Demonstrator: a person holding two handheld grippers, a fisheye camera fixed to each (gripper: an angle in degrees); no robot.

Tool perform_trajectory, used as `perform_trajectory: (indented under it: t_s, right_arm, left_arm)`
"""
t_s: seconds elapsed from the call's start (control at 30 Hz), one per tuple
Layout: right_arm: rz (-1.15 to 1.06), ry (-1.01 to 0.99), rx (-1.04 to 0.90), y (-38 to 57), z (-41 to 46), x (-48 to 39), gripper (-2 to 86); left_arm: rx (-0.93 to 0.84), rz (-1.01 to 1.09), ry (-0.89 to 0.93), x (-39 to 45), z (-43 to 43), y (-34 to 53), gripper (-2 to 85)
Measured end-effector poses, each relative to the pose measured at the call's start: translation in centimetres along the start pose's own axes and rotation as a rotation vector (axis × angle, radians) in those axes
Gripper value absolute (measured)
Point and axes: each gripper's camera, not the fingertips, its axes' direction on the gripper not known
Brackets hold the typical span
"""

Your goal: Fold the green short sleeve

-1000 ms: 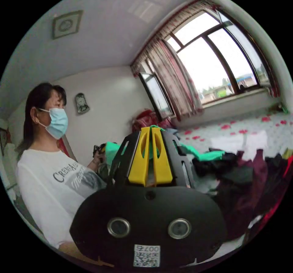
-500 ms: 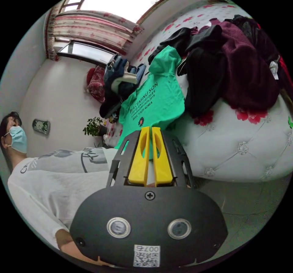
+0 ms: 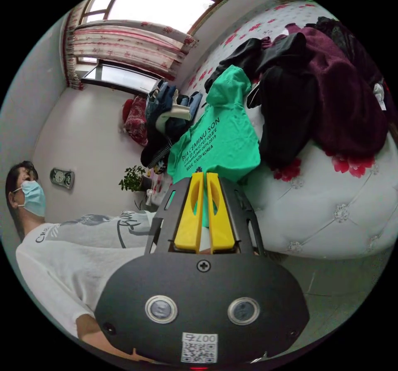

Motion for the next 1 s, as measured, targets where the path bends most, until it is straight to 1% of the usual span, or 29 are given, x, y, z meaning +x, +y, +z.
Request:
perform_trajectory:
  t_s: [0.03, 0.07, 0.1, 0.17, 0.2, 0.27, 0.3, 0.37, 0.43, 0.47, 0.5, 0.57, 0.67, 0.7, 0.83, 0.9, 0.97, 1.0]
  right_arm:
    - [-0.003, -0.002, -0.001, -0.4, 0.2, 0.1, -0.2]
    - [-0.015, -0.009, -0.002, -1.5, 0.7, 0.2, -0.2]
    - [-0.034, -0.018, -0.007, -3.1, 1.3, 0.1, -0.2]
    - [-0.070, -0.016, -0.011, -5.9, 2.6, -0.2, -0.1]
    - [-0.101, 0.003, -0.012, -8.1, 3.8, -0.6, 0.1]
    - [-0.146, 0.060, 0.013, -11.3, 5.9, -1.3, 0.4]
    - [-0.153, 0.105, 0.037, -13.3, 7.5, -1.5, 0.9]
    - [-0.161, 0.153, 0.049, -15.6, 10.0, -1.4, 1.8]
    - [-0.134, 0.180, 0.019, -16.6, 12.3, -0.5, 2.4]
    - [-0.133, 0.198, -0.008, -16.5, 13.6, 0.1, 2.6]
    - [-0.142, 0.237, -0.038, -15.9, 14.8, 0.8, 2.7]
    - [-0.157, 0.311, -0.097, -14.4, 16.3, 2.4, 3.0]
    - [-0.137, 0.453, -0.216, -12.0, 18.7, 6.2, 3.5]
    - [-0.126, 0.497, -0.250, -11.3, 19.5, 7.6, 3.7]
    - [-0.108, 0.565, -0.293, -10.7, 21.5, 10.6, 4.5]
    - [-0.115, 0.585, -0.319, -11.0, 23.3, 11.8, 4.6]
    - [-0.124, 0.601, -0.358, -11.2, 24.8, 12.7, 4.1]
    - [-0.130, 0.619, -0.386, -11.2, 25.8, 13.3, 3.5]
  left_arm:
    - [-0.014, 0.056, 0.090, 0.6, -0.5, -1.4, -0.3]
    - [-0.008, 0.100, 0.137, 1.3, -1.5, -2.9, -0.6]
    - [0.007, 0.116, 0.151, 1.6, -2.2, -3.8, -0.6]
    - [0.098, 0.134, 0.199, 2.1, -5.0, -7.7, -0.5]
    - [0.125, 0.111, 0.200, 1.9, -5.6, -8.7, -0.4]
    - [0.264, -0.065, 0.177, 0.2, -6.8, -12.5, 1.1]
    - [0.302, -0.109, 0.173, -0.2, -6.9, -13.2, 1.8]
    - [0.427, -0.285, 0.150, -1.6, -6.7, -14.5, 5.0]
    - [0.467, -0.324, 0.123, -1.6, -6.4, -14.8, 6.1]
    - [0.469, -0.303, 0.078, -1.2, -6.3, -14.7, 6.6]
    - [0.463, -0.284, 0.048, -0.9, -6.1, -14.7, 6.9]
    - [0.386, -0.179, -0.112, 0.6, -5.4, -14.4, 7.5]
    - [0.267, -0.055, -0.295, 2.2, -3.7, -13.8, 8.1]
    - [0.250, -0.034, -0.314, 2.5, -3.4, -13.8, 8.3]
    - [0.102, 0.042, -0.410, 4.0, -0.5, -15.0, 8.8]
    - [0.033, 0.059, -0.464, 4.4, 0.8, -16.2, 6.9]
    - [-0.058, 0.029, -0.515, 4.3, 2.1, -17.8, 0.6]
    - [-0.079, 0.027, -0.510, 4.2, 2.3, -18.1, 0.3]
